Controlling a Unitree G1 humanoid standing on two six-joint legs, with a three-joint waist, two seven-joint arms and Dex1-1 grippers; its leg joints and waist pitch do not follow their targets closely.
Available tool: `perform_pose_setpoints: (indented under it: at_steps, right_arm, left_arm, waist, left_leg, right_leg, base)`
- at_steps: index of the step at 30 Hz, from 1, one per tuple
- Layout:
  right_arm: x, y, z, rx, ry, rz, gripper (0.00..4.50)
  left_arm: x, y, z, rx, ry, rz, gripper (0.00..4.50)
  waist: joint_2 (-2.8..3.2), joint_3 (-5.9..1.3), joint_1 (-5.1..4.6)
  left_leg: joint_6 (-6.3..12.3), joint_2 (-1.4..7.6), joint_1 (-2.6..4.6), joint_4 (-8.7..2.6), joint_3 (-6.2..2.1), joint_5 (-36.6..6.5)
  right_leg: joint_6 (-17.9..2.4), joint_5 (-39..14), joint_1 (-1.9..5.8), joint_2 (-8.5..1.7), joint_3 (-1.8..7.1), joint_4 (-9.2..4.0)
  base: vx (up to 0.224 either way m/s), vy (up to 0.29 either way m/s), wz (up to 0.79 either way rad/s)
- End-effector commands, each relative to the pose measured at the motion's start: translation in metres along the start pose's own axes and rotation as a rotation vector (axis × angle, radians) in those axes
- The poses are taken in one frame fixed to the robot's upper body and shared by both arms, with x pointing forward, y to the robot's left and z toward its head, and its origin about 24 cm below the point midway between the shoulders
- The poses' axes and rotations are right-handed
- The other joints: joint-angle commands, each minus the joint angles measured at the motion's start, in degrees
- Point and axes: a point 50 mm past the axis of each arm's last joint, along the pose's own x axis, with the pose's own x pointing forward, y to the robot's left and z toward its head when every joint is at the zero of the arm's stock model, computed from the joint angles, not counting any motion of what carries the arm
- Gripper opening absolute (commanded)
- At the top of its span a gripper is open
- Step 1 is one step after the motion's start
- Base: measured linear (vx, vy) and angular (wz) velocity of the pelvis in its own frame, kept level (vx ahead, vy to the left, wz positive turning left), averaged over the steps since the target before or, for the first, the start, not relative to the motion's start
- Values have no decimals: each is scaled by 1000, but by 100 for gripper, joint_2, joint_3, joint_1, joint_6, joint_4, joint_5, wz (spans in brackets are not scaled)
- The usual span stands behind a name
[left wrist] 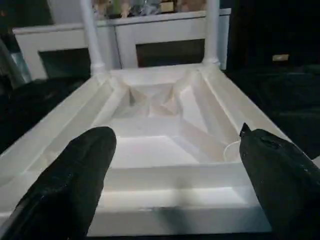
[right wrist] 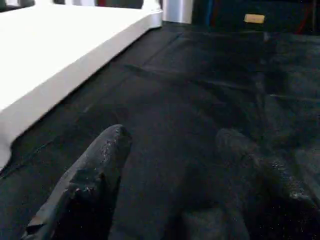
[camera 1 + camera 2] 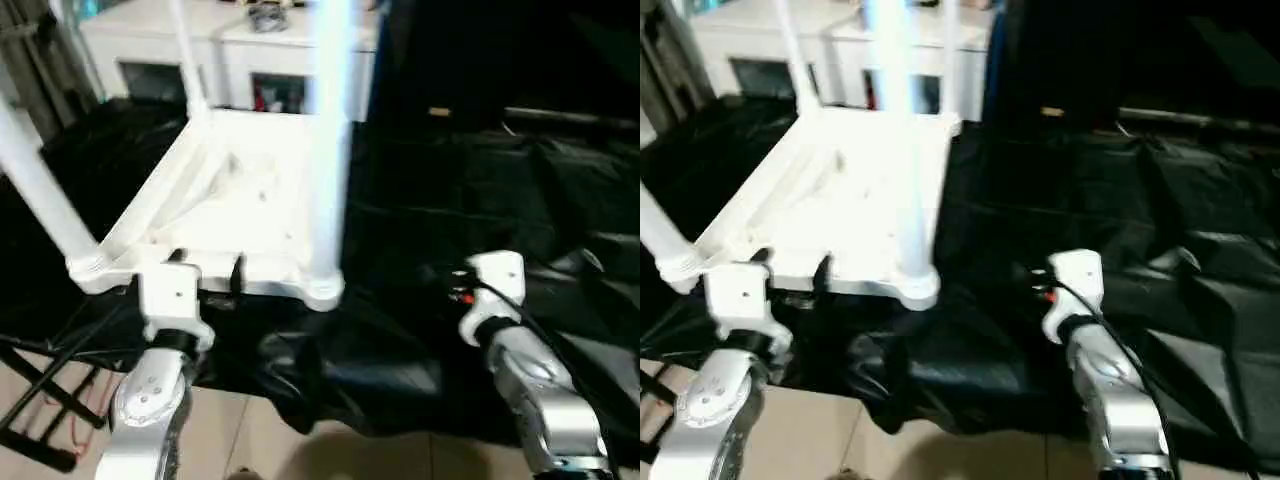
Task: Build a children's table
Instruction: Move to table
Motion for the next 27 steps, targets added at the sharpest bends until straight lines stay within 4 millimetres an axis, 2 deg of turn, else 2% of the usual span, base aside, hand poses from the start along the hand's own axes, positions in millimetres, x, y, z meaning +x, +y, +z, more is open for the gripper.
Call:
perform_pose_setpoints:
  at_steps: [1,2,3,4,5,6,7,8,9,10,11,12,13,14,15,16,17,18,19,20,21,22,23,24,25,26,27]
  right_arm:
    - [2,3,1,13,-2,19,319]
    - [2,4,1,9,-3,23,319]
    - [3,4,1,2,-4,25,319]
    - [3,5,1,-2,-6,27,319]
    - [3,5,1,-4,-7,28,319]
    - [3,5,1,-3,-7,28,319]
    - [3,5,1,-5,-8,27,319]
    - [3,5,1,-6,-9,27,319]
    - [3,4,1,-7,-8,26,319]
    - [2,3,1,-10,-7,23,319]
    - [1,2,0,-14,-6,20,319]
    - [1,0,0,-18,-3,14,319]
    - [0,-1,0,-19,-3,12,319]
    - [0,-2,0,-21,-2,8,319]
    - [0,-4,0,-21,-3,6,319]
    - [0,-5,0,-21,-2,4,319]
    - [0,-6,0,-23,-2,0,319]
    - [-1,-8,0,-26,-2,-5,319]
    - [-1,-11,1,-29,-1,-15,319]
    - [-1,-14,0,-29,0,-25,319]
    - [-1,-16,0,-29,1,-31,319]
    - [-2,-18,0,-28,2,-36,319]
    - [-2,-18,0,-28,2,-36,319]
    - [-2,-20,-1,-27,3,-37,319]
    - [-1,-21,-2,-26,11,-33,319]
    - [0,-21,-3,-26,16,-29,319]
    - [1,-21,-5,-25,23,-31,319]
  left_arm:
    - [0,3,-5,3,26,12,446]
    - [0,3,-5,-1,34,12,446]
    - [0,3,-6,1,38,13,446]
    - [1,3,-6,0,39,14,446]
    - [1,4,-6,-2,40,16,446]
    - [2,4,-7,-3,40,18,446]
    - [2,3,-6,-5,33,15,446]
    - [2,3,-6,-6,29,12,446]
    - [2,2,-6,-8,28,16,446]
    - [2,1,-5,5,14,23,446]
    - [1,1,-6,16,15,27,446]
    - [1,-1,-7,47,32,27,446]
    - [0,-2,-8,47,32,24,446]
    - [0,-3,-8,44,31,22,446]
    - [0,-3,-8,40,28,21,446]
    - [-1,-4,-9,38,27,20,446]
    - [-1,-5,-10,37,29,20,446]
    - [-1,-6,-10,38,28,19,446]
    - [-2,-7,-11,10,31,23,446]
    - [-2,-7,-12,14,38,30,446]
    - [-2,-7,-12,14,37,32,446]
    - [-2,-7,-12,14,35,35,446]
    - [-2,-7,-12,14,35,35,446]
    - [-1,-7,-12,20,31,36,446]
    - [0,-6,-14,14,34,32,446]
    - [0,-6,-15,9,39,29,446]
    - [0,-6,-16,9,39,24,446]
  waist:
    - [-72,-167,38]
    - [-66,-174,76]
    - [-38,-183,127]
    - [-63,-175,150]
    - [-72,-166,235]
    - [-86,-169,275]
    - [-88,-154,330]
    - [-18,-138,355]
    - [21,-127,315]
    - [55,-158,270]
    - [197,-281,151]
    - [285,-314,38]
    - [290,-318,34]
    - [271,-315,38]
    - [268,-327,-6]
    - [247,-334,-55]
    - [234,-324,-119]
    - [243,-324,-129]
    - [165,-302,-166]
    - [138,-300,-161]
    - [52,-308,-189]
    - [-15,-292,-213]
    - [-171,-302,-223]
    - [-238,-232,87]
    - [-274,-197,71]
    - [-169,-195,77]
    - [-147,-196,71]
  left_leg:
    - [-115,-69,-5,-232,35,-1649]
    - [42,-66,-5,-226,31,-1669]
    - [256,-42,-16,-197,18,-1484]
    - [393,-39,-52,-148,4,-1356]
    - [621,9,-104,5,-83,-1092]
    - [706,12,-131,77,-108,-983]
    - [824,58,-176,207,-192,-914]
    - [873,113,-136,150,-262,-1000]
    - [938,87,-40,-67,-215,-1284]
    - [992,74,47,-195,-167,-1439]
    - [1154,42,333,-378,-101,-1335]
    - [1110,181,370,-461,-241,-1138]
    - [959,232,307,-515,-240,-1014]
    - [113,342,161,-566,-324,-904]
    - [-977,484,208,-695,-476,-1299]
    - [-1328,610,261,-780,-591,-1525]
    - [-1296,891,260,-900,-766,-1792]
    - [-1115,997,255,-938,-815,-1874]
    - [-497,1055,202,-970,-825,-2130]
    - [40,893,190,-926,-754,-2278]
    - [448,620,152,-827,-635,-2520]
    - [528,402,56,-710,-506,-2689]
    - [629,38,-109,-377,-265,-2474]
    - [551,-285,-129,275,-70,-526]
    - [515,-246,-201,237,-100,-421]
    - [250,-138,-298,15,-177,-508]
    - [170,-75,-273,-118,-197,-815]
  right_leg:
    - [637,-3646,183,-465,269,-982]
    - [487,-3776,204,-598,356,-970]
    - [247,-3800,236,-781,499,-979]
    - [155,-3816,265,-890,585,-995]
    - [-16,-3918,327,-1195,778,-1045]
    - [-76,-3939,340,-1279,838,-1055]
    - [-197,-4008,365,-1505,936,-1106]
    - [-405,-3932,342,-1510,897,-1128]
    - [-539,-3654,288,-1190,703,-1050]
    - [-573,-3359,254,-969,574,-964]
    - [-619,-1996,120,-407,302,-647]
    - [-520,-710,6,-29,135,-208]
    - [-460,-326,2,-19,134,-104]
    - [-304,298,72,-71,201,-80]
    - [-226,444,82,-110,237,-93]
    - [-135,284,46,-82,218,-25]
    - [168,-163,-14,-103,224,139]
    - [255,-310,-44,-138,225,226]
    - [331,-577,-17,-188,280,338]
    - [255,-630,21,-230,352,290]
    - [29,-437,108,-366,458,19]
    - [-134,-384,178,-443,528,-193]
    - [-437,-211,276,-630,642,-527]
    - [337,-2072,292,-1151,730,-972]
    - [540,-2709,318,-1108,736,-984]
    - [543,-3415,424,-979,523,-911]
    - [491,-3393,392,-851,455,-893]
  base:
    - [0,0,0]
    - [0,0,0]
    - [0,0,0]
    - [0,0,0]
    - [-6,100,1]
    - [3,160,-2]
    - [3,160,-2]
    - [12,207,-2]
    - [15,241,1]
    - [15,241,1]
    - [7,251,7]
    - [17,253,11]
    - [17,253,11]
    - [12,233,8]
    - [-14,166,2]
    - [-14,166,2]
    - [-28,86,-1]
    - [0,0,0]
    - [0,0,0]
    - [-64,-50,-2]
    - [-83,-94,-3]
    - [-83,-94,-3]
    - [-83,-141,-15]
    - [-88,-153,-19]
    - [-88,-153,-19]
    - [-75,-95,-31]
    - [-52,-30,-35]
